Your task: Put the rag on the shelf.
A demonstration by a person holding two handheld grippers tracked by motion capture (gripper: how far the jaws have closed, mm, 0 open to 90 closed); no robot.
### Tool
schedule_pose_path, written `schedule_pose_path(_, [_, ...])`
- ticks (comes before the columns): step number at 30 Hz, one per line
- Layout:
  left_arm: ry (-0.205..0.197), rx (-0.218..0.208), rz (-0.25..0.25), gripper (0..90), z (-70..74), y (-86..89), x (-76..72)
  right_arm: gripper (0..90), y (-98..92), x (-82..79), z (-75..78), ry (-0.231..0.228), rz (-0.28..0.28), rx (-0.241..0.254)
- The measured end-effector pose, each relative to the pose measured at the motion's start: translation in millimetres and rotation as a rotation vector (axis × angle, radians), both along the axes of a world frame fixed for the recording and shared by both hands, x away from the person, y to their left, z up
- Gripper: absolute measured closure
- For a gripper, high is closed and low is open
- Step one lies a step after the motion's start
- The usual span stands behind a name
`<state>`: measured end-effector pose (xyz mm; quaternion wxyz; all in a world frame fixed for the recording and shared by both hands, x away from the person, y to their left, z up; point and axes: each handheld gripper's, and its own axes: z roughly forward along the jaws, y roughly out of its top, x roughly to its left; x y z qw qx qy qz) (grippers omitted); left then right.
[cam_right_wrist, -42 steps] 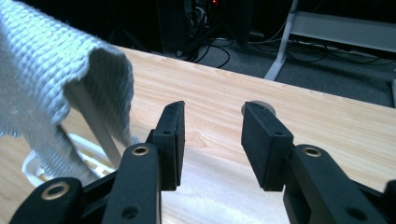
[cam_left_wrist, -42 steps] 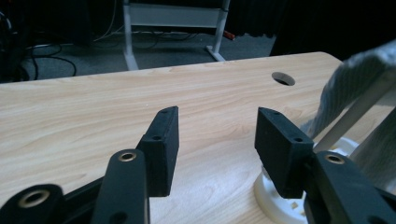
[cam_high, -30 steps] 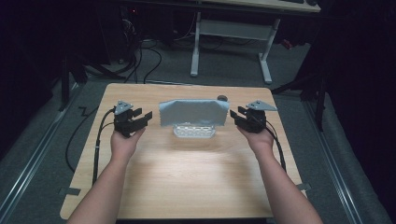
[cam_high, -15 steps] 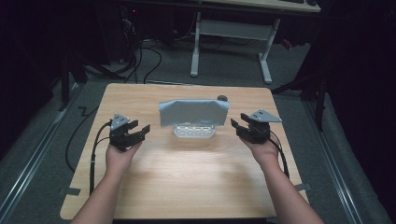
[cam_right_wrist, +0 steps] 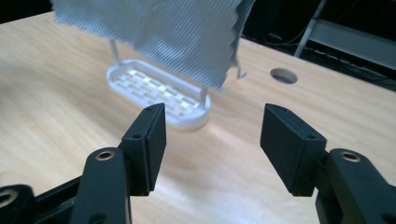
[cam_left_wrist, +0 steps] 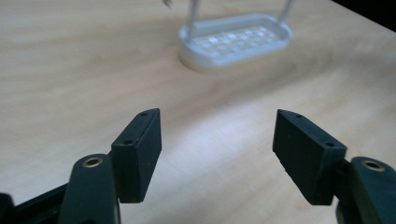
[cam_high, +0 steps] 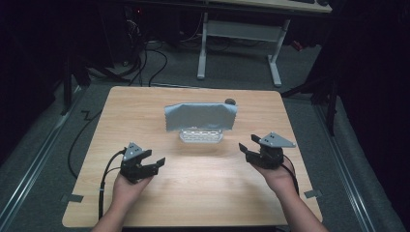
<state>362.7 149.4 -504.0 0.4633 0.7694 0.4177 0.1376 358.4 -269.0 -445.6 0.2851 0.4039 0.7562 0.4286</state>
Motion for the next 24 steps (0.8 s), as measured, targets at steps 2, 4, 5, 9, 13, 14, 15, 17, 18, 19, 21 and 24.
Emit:
schedule_pose_path(2, [0.033, -0.014, -0.009, 33.2, -5.9, -3.0, -8.9, 39.6, 0.3, -7.5, -7.1, 0.018, -0.004, -0.008])
schedule_pose_path(4, [0.058, -0.018, -0.013, 34.2, -11.6, -4.4, -18.5, 38.8, 1.2, -19.1, -19.7, 0.055, -0.005, -0.012])
schedule_pose_path(5, [0.063, -0.009, -0.02, 34.2, -14.0, -5.2, -24.6, 38.8, 1.2, -19.1, -19.7, 0.055, -0.005, -0.012])
schedule_pose_path(9, [0.107, 0.037, -0.064, 34.7, -17.2, -6.9, -45.7, 37.9, 5.5, -39.4, -41.0, 0.081, -0.008, -0.004])
schedule_pose_path(13, [0.096, 0.102, -0.112, 33.9, -17.9, -13.0, -52.9, 40.5, 5.8, -66.1, -68.9, 0.1, -0.011, -0.037])
schedule_pose_path(14, [0.07, 0.135, -0.114, 34.0, -18.2, -15.7, -52.5, 39.3, 6.9, -67.7, -68.2, 0.104, 0.009, -0.064])
schedule_pose_path(15, [0.049, 0.154, -0.114, 34.6, -18.7, -17.9, -51.3, 39.7, 7.0, -68.4, -66.9, 0.08, 0.011, -0.071])
schedule_pose_path(17, [0.052, 0.158, -0.119, 34.5, -19.7, -20.4, -47.1, 39.7, 5.9, -64.4, -67.6, 0.082, -0.005, -0.067])
schedule_pose_path(18, [0.062, 0.145, -0.121, 34.4, -20.7, -20.8, -45.5, 40.0, 4.8, -61.4, -69.4, 0.1, -0.011, -0.046])
schedule_pose_path(19, [0.07, 0.144, -0.125, 34.4, -21.3, -20.6, -44.6, 40.0, 4.1, -58.9, -70.9, 0.121, -0.013, -0.02])
schedule_pose_path(21, [0.071, 0.138, -0.129, 34.3, -22.3, -20.1, -45.0, 40.0, 3.5, -57.0, -72.2, 0.123, -0.014, -0.021])
schedule_pose_path(24, [0.07, 0.142, -0.127, 34.2, -22.2, -16.6, -45.1, 40.2, 1.3, -56.7, -74.7, 0.133, -0.019, -0.023])
